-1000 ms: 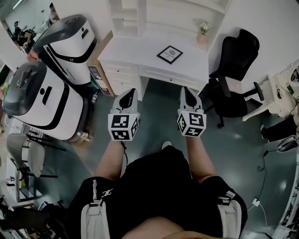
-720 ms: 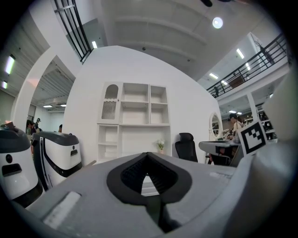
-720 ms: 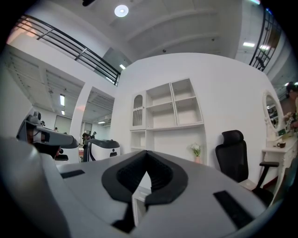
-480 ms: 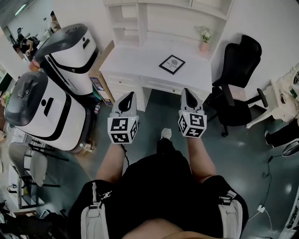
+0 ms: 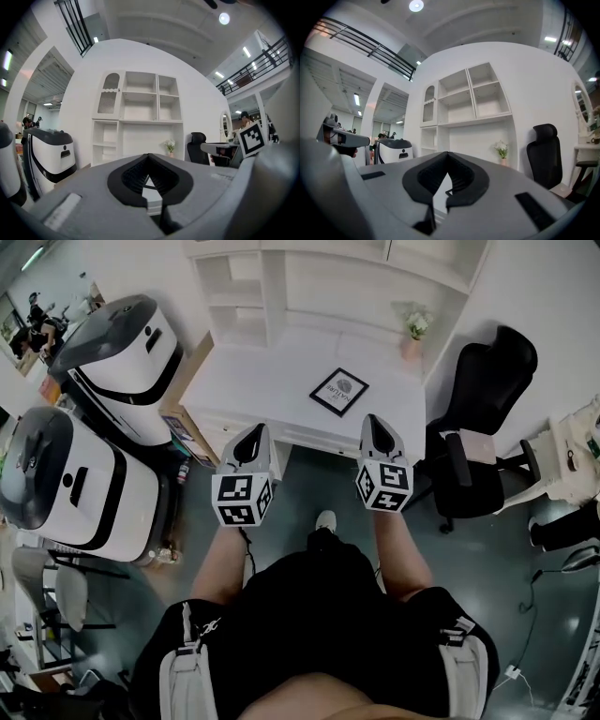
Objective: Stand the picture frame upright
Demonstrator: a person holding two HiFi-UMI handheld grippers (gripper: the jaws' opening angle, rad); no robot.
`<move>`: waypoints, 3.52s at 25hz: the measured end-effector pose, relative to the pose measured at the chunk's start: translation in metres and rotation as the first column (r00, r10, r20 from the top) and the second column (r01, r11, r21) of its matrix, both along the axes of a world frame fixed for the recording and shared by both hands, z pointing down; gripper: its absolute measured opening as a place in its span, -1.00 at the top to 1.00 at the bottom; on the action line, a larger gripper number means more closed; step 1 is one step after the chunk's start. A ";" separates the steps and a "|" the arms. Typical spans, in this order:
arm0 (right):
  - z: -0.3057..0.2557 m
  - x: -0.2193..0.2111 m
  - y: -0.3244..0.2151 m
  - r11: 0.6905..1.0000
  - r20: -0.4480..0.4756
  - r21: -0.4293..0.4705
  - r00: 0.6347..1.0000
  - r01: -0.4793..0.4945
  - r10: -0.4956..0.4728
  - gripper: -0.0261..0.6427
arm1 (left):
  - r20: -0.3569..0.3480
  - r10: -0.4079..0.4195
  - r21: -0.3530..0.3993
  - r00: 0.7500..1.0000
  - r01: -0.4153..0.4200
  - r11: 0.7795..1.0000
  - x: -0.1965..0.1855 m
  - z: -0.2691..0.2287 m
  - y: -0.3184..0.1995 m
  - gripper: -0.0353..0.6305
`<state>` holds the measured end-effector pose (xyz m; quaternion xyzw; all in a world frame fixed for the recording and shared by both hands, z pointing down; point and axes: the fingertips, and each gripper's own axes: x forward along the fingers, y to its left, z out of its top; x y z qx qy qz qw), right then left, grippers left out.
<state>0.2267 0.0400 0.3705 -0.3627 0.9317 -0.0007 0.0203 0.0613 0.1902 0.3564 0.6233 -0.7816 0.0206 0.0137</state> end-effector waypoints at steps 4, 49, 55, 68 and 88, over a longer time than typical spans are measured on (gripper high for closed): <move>0.001 -0.027 -0.068 1.000 0.002 -0.009 1.000 0.003 -0.003 0.92 | 0.000 -0.002 -0.013 1.000 0.002 1.000 -0.028 -0.004 -0.071 0.85; 0.061 -0.062 -0.285 0.803 -0.107 -0.190 0.825 -0.565 0.555 0.92 | -0.078 0.464 -0.189 0.882 -0.470 0.862 -0.189 0.045 -0.408 0.85; 0.088 -0.074 -0.281 0.799 -0.101 -0.307 0.852 -0.518 0.514 0.65 | -0.187 0.568 -0.216 0.801 -0.598 0.772 -0.185 0.067 -0.413 0.61; 0.145 -0.074 -0.280 0.712 -0.137 -0.465 0.837 -0.526 0.529 0.46 | -0.305 0.621 -0.335 0.722 -0.692 0.640 -0.189 0.124 -0.424 0.12; 0.251 -0.107 -0.299 0.604 -0.296 -0.624 0.865 -0.496 0.405 0.46 | -0.527 0.519 -0.444 0.673 -0.739 0.507 -0.210 0.225 -0.446 0.12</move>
